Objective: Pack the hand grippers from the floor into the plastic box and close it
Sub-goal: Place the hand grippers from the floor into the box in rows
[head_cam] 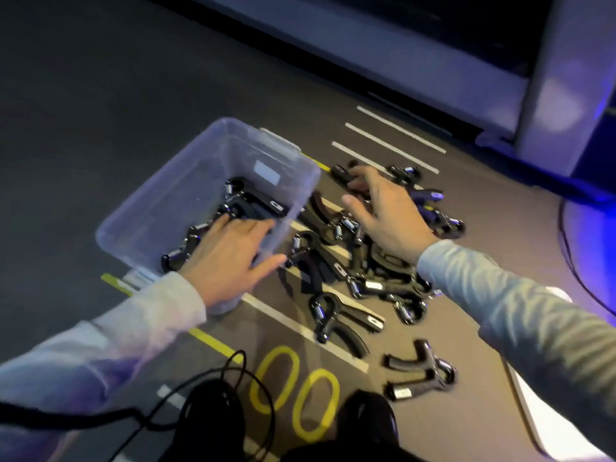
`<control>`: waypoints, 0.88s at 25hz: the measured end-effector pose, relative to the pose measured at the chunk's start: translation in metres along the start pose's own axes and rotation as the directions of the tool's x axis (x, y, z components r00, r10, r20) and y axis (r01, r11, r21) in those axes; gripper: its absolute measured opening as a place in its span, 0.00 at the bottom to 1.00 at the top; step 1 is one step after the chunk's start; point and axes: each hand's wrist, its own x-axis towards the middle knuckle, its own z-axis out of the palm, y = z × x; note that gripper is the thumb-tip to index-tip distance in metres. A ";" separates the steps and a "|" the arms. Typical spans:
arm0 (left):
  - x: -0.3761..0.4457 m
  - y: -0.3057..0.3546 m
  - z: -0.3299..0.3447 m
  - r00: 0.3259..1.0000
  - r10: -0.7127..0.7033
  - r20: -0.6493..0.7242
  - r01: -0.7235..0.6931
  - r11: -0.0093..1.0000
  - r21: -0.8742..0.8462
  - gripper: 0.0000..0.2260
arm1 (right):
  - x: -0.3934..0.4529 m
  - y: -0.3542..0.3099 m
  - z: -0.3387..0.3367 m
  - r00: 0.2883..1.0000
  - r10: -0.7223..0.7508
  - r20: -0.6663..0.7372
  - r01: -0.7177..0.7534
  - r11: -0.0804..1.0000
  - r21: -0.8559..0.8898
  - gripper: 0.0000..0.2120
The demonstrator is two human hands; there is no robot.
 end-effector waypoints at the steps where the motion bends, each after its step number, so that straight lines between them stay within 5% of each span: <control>1: 0.000 0.007 -0.002 1.000 0.018 0.006 -0.018 0.999 0.028 0.29 | -0.019 0.014 -0.007 0.998 0.055 -0.012 -0.055 0.998 0.007 0.21; 6: 0.010 0.032 -0.013 0.999 0.029 0.036 -0.031 0.998 0.059 0.22 | -0.097 0.070 -0.023 0.973 0.231 -0.019 -0.231 0.973 0.014 0.20; 11: 0.014 0.058 -0.005 1.000 0.005 0.028 -0.004 1.000 -0.029 0.27 | -0.133 0.116 -0.006 0.952 0.301 0.053 -0.296 0.951 -0.095 0.17; 16: 0.016 0.067 0.000 0.999 0.028 -0.017 -0.028 0.999 -0.022 0.28 | -0.129 0.131 0.033 0.908 0.339 0.246 -0.268 0.922 -0.281 0.13; 22: 0.013 0.061 0.010 1.000 -0.005 -0.001 0.005 1.000 -0.002 0.29 | -0.109 0.132 0.065 0.861 0.332 0.385 -0.085 0.841 -0.534 0.23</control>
